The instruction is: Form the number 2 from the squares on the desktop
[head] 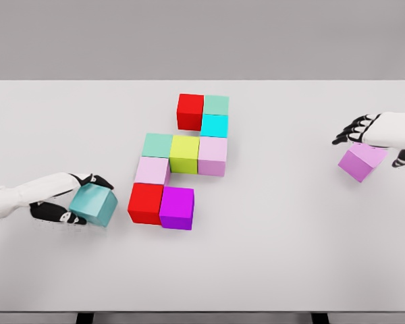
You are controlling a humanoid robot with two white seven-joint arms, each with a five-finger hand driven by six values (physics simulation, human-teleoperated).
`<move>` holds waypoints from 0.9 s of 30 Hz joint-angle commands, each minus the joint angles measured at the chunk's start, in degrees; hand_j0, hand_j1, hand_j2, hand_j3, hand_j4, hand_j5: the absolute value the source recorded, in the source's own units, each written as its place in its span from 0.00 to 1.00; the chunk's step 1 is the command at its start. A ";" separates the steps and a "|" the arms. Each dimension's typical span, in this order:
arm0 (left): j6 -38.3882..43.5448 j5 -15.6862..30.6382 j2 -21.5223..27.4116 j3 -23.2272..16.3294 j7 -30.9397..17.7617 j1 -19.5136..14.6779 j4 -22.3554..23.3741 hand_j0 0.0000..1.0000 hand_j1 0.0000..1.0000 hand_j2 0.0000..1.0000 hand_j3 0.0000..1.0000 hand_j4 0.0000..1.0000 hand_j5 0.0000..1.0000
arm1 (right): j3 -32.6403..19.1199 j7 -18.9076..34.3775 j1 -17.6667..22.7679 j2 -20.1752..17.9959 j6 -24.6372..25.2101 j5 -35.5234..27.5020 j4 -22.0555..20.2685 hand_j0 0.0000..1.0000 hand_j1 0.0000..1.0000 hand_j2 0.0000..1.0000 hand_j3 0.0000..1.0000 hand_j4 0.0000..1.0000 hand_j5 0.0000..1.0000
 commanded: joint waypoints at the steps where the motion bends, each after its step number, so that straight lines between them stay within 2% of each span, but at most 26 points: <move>1: 1.27 0.31 -0.59 0.16 0.09 0.00 0.99 0.52 0.52 0.52 0.52 0.52 0.52 | 0.19 -0.02 0.00 0.74 0.13 -0.09 1.21 1.00 1.00 1.00 1.00 1.00 1.00; 6: 6.89 0.31 -9.11 0.16 0.00 -5.88 9.87 0.53 0.53 0.53 0.53 0.53 0.53 | 0.63 -0.02 -0.97 2.59 0.13 1.85 3.76 1.00 1.00 1.00 1.00 1.00 1.00; 10: 8.39 0.31 -12.10 0.69 0.09 -7.29 13.73 0.53 0.53 0.53 0.53 0.53 0.53 | 1.69 -0.02 -0.97 2.68 0.13 2.64 4.72 1.00 1.00 1.00 1.00 1.00 1.00; 14: 9.71 0.48 -15.35 0.95 0.09 -10.10 17.34 0.53 0.53 0.53 0.53 0.53 0.53 | 1.77 -0.02 -1.05 3.12 0.13 3.60 5.34 1.00 1.00 1.00 1.00 1.00 1.00; 16: 10.93 2.59 -16.15 0.95 -0.09 -11.51 18.39 0.53 0.53 0.53 0.53 0.53 0.53 | 1.69 -0.02 -1.05 3.12 0.13 3.78 5.69 1.00 1.00 1.00 1.00 1.00 1.00; 20: 13.75 2.86 -18.08 1.39 -0.09 -14.14 19.53 0.53 0.53 0.53 0.53 0.53 0.53 | 2.74 -0.02 -2.28 4.34 0.13 4.75 7.54 1.00 1.00 1.00 1.00 1.00 1.00; 23: 14.19 2.86 -21.86 1.48 -0.18 -15.55 24.37 0.53 0.53 0.53 0.53 0.53 0.53 | 3.44 -0.02 -2.81 4.61 0.13 4.84 8.33 1.00 1.00 1.00 1.00 1.00 1.00; 27: 14.19 2.86 -25.11 1.57 -0.18 -16.78 28.50 0.53 0.53 0.53 0.53 0.53 0.53 | 4.24 -0.02 -3.25 5.31 0.13 5.89 9.29 1.00 1.00 1.00 1.00 1.00 1.00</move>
